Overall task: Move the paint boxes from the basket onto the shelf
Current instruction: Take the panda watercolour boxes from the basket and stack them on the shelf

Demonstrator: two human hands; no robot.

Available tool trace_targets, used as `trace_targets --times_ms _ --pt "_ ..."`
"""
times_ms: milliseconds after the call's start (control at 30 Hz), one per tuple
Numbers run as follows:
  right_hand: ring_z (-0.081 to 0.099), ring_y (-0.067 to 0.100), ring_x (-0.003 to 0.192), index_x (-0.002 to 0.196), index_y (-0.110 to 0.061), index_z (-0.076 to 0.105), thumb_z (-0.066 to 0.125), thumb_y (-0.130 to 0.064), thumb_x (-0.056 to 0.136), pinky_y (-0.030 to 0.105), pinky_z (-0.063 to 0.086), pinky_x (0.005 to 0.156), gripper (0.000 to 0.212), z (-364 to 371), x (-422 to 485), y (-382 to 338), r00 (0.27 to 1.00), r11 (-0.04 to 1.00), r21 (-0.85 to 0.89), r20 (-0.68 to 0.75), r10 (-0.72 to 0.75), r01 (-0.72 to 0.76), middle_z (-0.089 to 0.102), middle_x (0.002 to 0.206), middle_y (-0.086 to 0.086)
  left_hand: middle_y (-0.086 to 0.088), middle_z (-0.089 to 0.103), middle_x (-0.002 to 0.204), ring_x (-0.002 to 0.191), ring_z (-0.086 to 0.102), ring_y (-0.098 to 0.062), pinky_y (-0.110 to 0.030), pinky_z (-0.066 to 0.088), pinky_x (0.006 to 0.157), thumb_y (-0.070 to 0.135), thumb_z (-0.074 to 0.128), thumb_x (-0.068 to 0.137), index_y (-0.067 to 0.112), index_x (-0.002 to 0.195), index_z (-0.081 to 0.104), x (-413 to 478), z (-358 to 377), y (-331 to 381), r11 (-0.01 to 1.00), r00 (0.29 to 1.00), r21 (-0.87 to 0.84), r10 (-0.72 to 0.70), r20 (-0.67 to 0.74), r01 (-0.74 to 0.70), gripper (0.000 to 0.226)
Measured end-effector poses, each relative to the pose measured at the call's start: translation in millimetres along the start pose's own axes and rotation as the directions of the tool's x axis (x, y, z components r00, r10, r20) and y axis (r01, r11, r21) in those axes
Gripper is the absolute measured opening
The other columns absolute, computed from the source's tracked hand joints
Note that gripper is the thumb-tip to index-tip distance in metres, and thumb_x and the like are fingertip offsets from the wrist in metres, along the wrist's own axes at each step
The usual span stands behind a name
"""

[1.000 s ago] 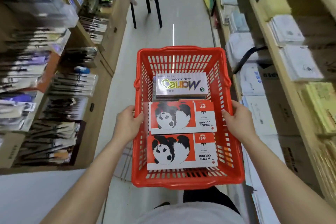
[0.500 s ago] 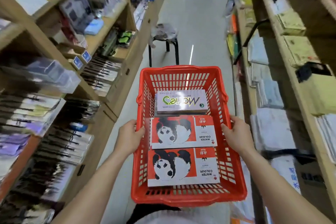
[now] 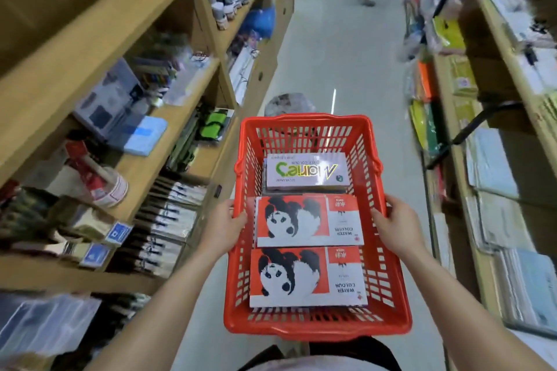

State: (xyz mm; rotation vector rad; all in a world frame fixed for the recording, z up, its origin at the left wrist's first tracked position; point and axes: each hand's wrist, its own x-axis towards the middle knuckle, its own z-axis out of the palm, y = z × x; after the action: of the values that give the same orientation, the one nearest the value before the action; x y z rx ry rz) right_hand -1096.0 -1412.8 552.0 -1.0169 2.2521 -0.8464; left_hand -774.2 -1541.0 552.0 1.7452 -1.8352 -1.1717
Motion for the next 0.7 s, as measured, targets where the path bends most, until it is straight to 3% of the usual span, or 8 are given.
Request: trace_targets --times_ms 200,333,467,567,700 --pt "0.076 0.033 0.090 0.116 -0.010 0.074 0.065 -0.009 0.097 0.040 0.058 0.078 0.020 39.5 206.6 -49.4 0.999 1.000 0.027 0.044 0.002 -0.004 0.082 0.101 0.013 0.012 0.072 0.073 0.052 0.066 0.005 -0.012 0.045 0.044 0.017 0.062 0.099 0.028 0.102 0.066 192.7 -0.2 52.9 0.998 0.999 0.037 -0.040 -0.031 0.041 0.012" --pt "0.078 0.031 0.090 0.120 -0.011 0.072 0.064 -0.010 0.098 0.041 0.060 0.080 0.023 60.6 332.0 -86.7 0.997 0.999 0.035 0.074 0.020 -0.022 0.082 0.102 0.011 0.003 0.077 0.077 0.058 0.074 -0.012 -0.029 0.057 0.051 0.020 0.061 0.101 0.026 0.109 0.067 313.0 1.2 80.0 0.993 0.993 0.001 -0.115 -0.027 0.115 0.012" --pt "0.077 0.035 0.093 0.120 -0.008 0.072 0.064 -0.009 0.098 0.040 0.059 0.079 0.023 84.9 449.6 -119.1 0.998 1.000 -0.017 0.064 0.019 -0.018 0.082 0.104 0.014 0.005 0.076 0.073 0.053 0.071 -0.007 -0.019 0.050 0.044 0.016 0.063 0.099 0.022 0.102 0.070 433.0 7.2 96.1 0.992 0.991 -0.020 -0.122 -0.047 0.121 0.010" --pt "0.077 0.037 0.094 0.120 -0.007 0.071 0.063 -0.011 0.099 0.049 0.061 0.083 0.023 114.4 531.0 -136.9 0.997 0.998 -0.042 0.070 0.038 -0.035 0.081 0.106 0.016 0.010 0.076 0.076 0.058 0.072 -0.005 -0.028 0.055 0.054 0.020 0.063 0.099 0.025 0.102 0.070 527.6 14.7 98.9 0.992 0.992 -0.003 -0.124 -0.026 0.124 0.009" --pt "0.076 0.038 0.091 0.116 -0.007 0.071 0.063 -0.012 0.099 0.044 0.059 0.078 0.019 160.1 628.2 -144.4 0.995 0.994 -0.068 0.055 0.087 -0.083 0.081 0.102 0.016 0.004 0.079 0.089 0.078 0.075 -0.018 -0.039 0.062 0.073 0.019 0.063 0.098 0.023 0.106 0.073 641.6 33.3 88.9 0.988 0.988 0.008 -0.152 -0.005 0.152 0.014"
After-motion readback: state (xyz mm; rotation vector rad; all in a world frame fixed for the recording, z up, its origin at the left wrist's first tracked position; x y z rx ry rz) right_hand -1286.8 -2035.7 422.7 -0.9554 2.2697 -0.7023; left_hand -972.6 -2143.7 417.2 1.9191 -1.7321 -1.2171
